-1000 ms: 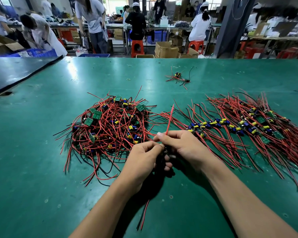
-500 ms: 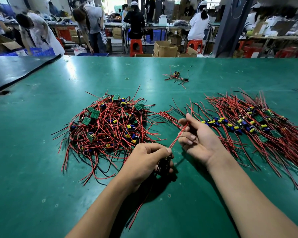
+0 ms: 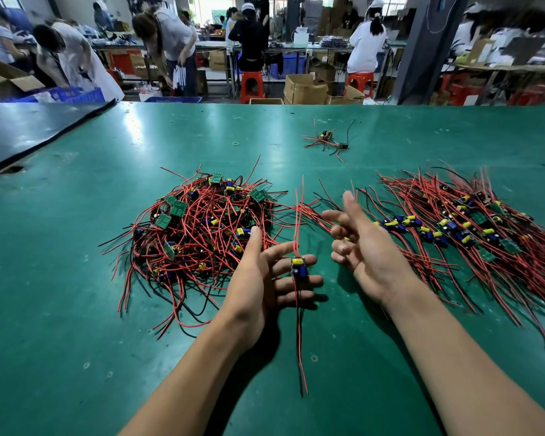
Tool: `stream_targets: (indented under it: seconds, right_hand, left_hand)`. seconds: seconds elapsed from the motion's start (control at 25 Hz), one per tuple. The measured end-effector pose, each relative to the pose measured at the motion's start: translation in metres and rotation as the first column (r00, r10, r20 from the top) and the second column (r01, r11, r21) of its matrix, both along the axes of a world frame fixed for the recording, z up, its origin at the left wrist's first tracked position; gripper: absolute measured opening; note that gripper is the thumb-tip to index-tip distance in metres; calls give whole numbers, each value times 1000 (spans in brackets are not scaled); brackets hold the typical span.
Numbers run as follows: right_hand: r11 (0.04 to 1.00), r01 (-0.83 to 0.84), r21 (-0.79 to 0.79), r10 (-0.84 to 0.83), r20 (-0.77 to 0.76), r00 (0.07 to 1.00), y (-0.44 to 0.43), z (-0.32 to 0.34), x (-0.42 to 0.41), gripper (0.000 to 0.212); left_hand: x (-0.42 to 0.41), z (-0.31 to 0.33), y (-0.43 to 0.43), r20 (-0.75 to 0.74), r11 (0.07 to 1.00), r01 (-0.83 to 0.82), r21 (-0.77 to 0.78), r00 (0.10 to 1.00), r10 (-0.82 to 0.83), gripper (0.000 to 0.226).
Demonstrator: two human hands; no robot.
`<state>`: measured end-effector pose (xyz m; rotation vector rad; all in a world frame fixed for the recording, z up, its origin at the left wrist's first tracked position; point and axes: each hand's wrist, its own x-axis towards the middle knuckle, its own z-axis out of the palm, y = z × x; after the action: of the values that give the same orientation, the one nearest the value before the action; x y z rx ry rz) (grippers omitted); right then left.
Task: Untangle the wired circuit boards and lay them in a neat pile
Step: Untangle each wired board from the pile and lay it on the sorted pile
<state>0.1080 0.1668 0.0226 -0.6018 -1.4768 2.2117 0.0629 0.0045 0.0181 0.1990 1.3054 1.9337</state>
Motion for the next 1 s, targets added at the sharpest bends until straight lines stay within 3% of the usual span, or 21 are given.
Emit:
stream_targets:
  seconds: [0.12,0.2,0.28,0.4,0.56,0.72,0.84,1.0]
  right_hand:
    - [945,-99,313,98,19,995,-19,-4,1,45]
    - [798,-133,588,119,62,991,-29,-6,1,28]
    - [615,-108,781,71,82,994,-32,-9,1,34]
    - [546,-15,838,-6,22,1000,-34,-11,1,37]
    - [500,181,847,-285,-37,958,-14,-12,2,24]
    - [326,185,927,-468,-12,883,1,-11,7,29]
    - [290,171,942,-314,-75,947,-12,-14,4,26]
    - [285,-113,952,-93,145,985,-25,-28,-4,24]
  left_hand:
    - [-1,-2,1,28,999,-11,51,1000,10,73]
    - [-3,-2,1,15,996,-11,90,1000,10,73]
    - [-4,-1,0,8,994,-27,110,1000,26,71]
    - [-2,2,-1,35,991,-58,124,998,54,60]
    - [0,2,0,-25,979,-198,44,980,199,34]
    - [-3,1,-2,-88,971,-236,-42,969,232,43]
    - [-4,-4,-1,-151,979,-181,-99,975,165,46]
    - [-7,-5,0,-177,980,-174,-97,972,155,27]
